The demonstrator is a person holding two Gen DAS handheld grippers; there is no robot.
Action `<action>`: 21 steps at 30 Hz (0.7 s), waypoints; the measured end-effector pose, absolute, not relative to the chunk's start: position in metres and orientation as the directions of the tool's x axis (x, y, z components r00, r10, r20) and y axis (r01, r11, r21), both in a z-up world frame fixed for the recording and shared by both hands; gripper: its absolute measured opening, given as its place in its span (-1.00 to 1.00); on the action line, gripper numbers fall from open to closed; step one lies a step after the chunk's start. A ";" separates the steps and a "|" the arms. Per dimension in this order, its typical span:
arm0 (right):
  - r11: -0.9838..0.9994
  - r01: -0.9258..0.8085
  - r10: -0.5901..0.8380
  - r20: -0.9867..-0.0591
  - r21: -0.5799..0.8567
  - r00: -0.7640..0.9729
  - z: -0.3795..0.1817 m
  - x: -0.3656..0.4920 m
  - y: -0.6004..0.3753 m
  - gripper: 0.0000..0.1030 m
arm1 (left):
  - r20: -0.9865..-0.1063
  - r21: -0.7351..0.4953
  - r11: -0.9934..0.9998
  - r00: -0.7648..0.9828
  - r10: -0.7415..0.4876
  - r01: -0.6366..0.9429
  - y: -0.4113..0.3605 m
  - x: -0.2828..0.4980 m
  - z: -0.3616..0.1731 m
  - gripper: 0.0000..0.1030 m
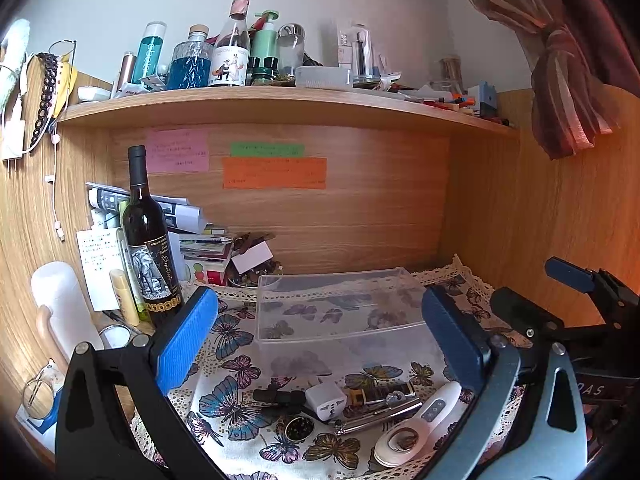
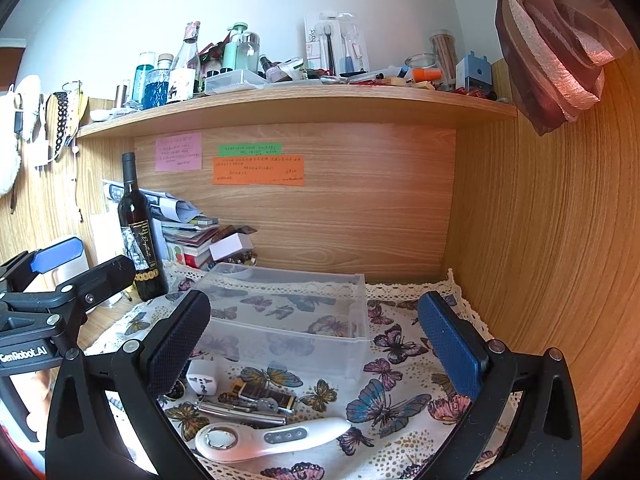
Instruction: Organize rigid objects
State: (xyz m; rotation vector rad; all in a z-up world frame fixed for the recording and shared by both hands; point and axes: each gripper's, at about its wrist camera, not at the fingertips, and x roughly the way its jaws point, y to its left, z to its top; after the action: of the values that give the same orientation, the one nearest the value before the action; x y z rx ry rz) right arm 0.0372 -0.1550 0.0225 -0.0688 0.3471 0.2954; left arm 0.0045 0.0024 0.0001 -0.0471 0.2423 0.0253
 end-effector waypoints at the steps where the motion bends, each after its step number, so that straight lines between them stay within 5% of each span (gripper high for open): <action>1: 0.955 -0.297 0.274 -0.345 -0.016 0.898 0.022 0.037 -0.155 1.00 | -0.240 -0.044 0.999 0.970 0.019 -0.030 0.002 0.005 0.000 1.00; 21: 0.951 -0.309 0.287 -0.340 -0.012 0.896 0.024 0.035 -0.154 1.00 | -0.240 -0.043 0.999 0.971 0.021 -0.033 0.004 0.006 0.000 1.00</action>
State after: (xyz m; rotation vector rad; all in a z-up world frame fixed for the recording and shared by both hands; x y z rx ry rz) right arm 0.0354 -0.1535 0.0242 -0.0661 0.3420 0.3094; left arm 0.0056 0.0037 -0.0003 -0.0471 0.2418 0.0274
